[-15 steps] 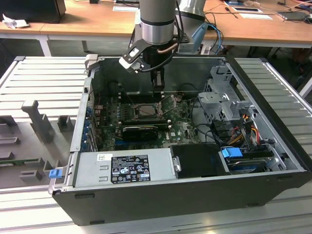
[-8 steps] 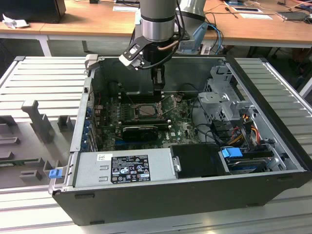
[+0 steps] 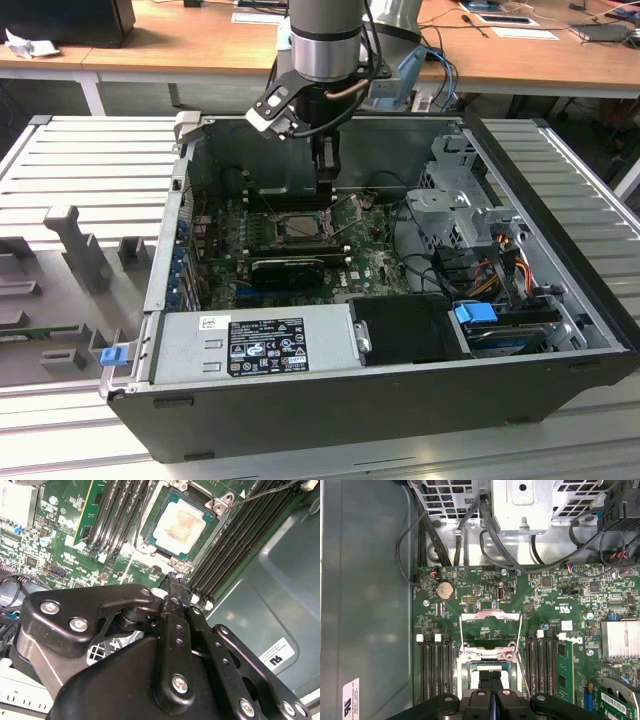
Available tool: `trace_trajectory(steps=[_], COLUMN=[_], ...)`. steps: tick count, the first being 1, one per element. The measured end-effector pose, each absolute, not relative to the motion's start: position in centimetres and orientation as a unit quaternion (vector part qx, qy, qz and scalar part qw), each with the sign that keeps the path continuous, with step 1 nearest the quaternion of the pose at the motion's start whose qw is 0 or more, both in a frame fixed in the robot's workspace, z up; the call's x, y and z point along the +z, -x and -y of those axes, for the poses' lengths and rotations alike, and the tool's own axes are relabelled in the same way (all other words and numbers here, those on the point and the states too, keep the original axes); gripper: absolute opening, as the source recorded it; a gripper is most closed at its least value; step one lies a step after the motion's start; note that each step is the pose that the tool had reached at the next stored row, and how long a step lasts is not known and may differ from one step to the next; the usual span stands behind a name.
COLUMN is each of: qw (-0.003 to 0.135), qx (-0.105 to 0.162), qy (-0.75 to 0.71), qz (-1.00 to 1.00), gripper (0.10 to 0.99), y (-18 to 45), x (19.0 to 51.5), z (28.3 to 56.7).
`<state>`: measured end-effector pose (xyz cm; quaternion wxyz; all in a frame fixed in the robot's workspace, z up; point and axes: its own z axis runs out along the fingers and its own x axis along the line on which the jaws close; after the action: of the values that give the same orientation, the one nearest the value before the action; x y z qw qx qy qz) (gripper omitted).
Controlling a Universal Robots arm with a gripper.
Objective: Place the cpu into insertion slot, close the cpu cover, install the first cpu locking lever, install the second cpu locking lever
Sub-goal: 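Close the cpu cover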
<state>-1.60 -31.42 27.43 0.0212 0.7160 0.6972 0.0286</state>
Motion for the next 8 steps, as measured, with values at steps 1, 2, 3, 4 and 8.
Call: trace_trajectory(steps=[1,2,3,4,8], qw=[0.021,0.021,0.021,0.021,0.021], qx=[0.029,0.029,0.029,0.029,0.028], qy=[-0.716,-0.716,-0.716,-0.716,-0.716], qz=[-0.697,-0.697,-0.697,-0.697,-0.697], gripper=[0.106,0.106,0.106,0.106,0.106], y=[1.57,1.55,1.53,1.50,1.25], x=[27.47,27.48,27.50,27.52,27.67], z=[31.41,31.41,31.40,31.40,31.39])
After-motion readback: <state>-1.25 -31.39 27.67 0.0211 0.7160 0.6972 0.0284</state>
